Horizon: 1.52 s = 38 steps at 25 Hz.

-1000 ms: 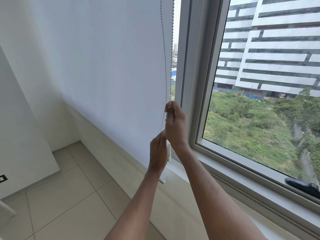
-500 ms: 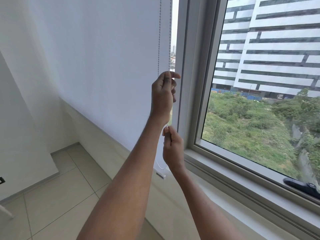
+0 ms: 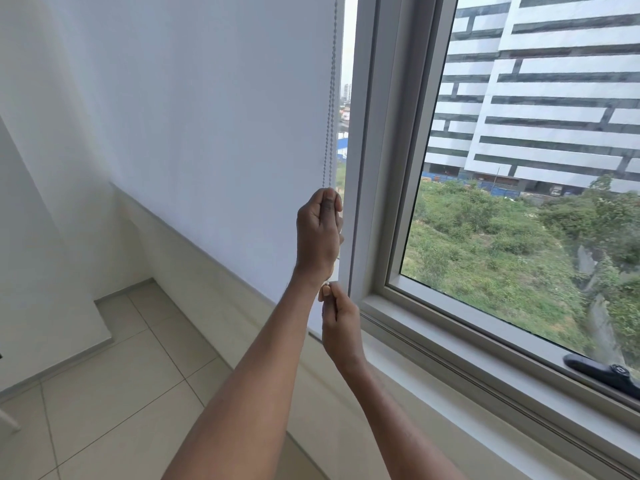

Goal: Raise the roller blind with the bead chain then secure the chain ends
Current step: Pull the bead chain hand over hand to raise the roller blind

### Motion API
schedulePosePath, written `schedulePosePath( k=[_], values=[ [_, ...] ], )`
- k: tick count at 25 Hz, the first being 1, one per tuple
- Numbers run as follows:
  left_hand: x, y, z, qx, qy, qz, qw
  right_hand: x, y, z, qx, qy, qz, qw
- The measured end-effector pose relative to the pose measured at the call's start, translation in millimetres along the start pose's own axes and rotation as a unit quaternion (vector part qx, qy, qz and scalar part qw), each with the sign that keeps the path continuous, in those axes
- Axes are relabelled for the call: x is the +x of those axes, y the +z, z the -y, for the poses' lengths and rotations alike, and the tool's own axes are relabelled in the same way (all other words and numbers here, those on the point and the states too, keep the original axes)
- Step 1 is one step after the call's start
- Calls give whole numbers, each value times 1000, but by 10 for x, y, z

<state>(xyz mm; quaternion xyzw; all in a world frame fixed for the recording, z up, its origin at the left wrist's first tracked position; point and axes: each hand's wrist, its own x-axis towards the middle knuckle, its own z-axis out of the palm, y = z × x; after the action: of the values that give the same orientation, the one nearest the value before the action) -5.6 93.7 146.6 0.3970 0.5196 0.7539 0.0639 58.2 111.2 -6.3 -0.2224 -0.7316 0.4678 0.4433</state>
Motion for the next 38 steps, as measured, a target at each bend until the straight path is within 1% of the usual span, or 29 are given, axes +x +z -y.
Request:
schedulePosePath(
  k=[3, 4, 5, 7, 8, 9, 12, 13, 15, 17, 21, 23, 26, 28, 31, 32, 34, 36, 38],
  values=[
    [-144, -68, 193, 17, -19, 2, 1000, -89, -62, -115, 49, 81, 70, 993],
    [-188, -82, 253, 26, -26, 0, 999, -78, -101, -91, 42, 86, 65, 993],
    [-231, -94, 307, 35, -30, -1, 999, -30, -150, -36, 40, 78, 44, 995],
    [-309, -107, 401, 56, -31, -2, 998, 172, -233, 245, 76, 46, -7, 996],
    [-342, -110, 441, 65, -33, -1, 997, 322, -257, 454, 92, 26, -21, 995],
    [-374, -107, 478, 66, -41, 1, 997, 498, -270, 684, 106, 2, -22, 994],
    [-441, -59, 531, 67, -60, 0, 996, 1042, -274, 1336, 156, -87, 18, 984],
    [-453, -49, 527, 70, -64, -3, 995, 1176, -272, 1501, 153, -105, 22, 982],
    [-469, -51, 520, 66, -69, -7, 995, 1312, -249, 1648, 118, -122, 2, 986],
    [-497, -64, 507, 67, -63, -2, 996, 1319, -221, 1588, 85, -138, -29, 986],
    [-600, -3, 475, 30, -54, 6, 998, 1276, -197, 1486, 84, -155, -69, 982],
    [-636, 20, 458, 23, -58, 5, 998, 1253, -180, 1483, 70, -158, -76, 982],
    [-735, -66, 557, 58, -62, 21, 996, 1133, -177, 1298, 56, -154, -67, 984],
    [-828, -179, 663, 63, -82, 28, 994, 1038, -182, 1104, 56, -140, -62, 987],
    [-833, -329, 737, 55, -130, -15, 990, 904, -195, 863, 44, -116, -68, 990],
    [-784, -353, 700, 51, -125, -27, 990, 857, -192, 800, 40, -110, -68, 991],
    [-616, -331, 508, 47, -73, -30, 996, 746, -180, 669, 35, -99, -69, 992],
    [-394, -255, 227, 40, -13, -4, 999, 600, -145, 505, 29, -92, -66, 993],
    [-137, -156, -59, 4, 19, 43, 999, 445, -106, 349, 29, -75, -56, 995]
  ],
)
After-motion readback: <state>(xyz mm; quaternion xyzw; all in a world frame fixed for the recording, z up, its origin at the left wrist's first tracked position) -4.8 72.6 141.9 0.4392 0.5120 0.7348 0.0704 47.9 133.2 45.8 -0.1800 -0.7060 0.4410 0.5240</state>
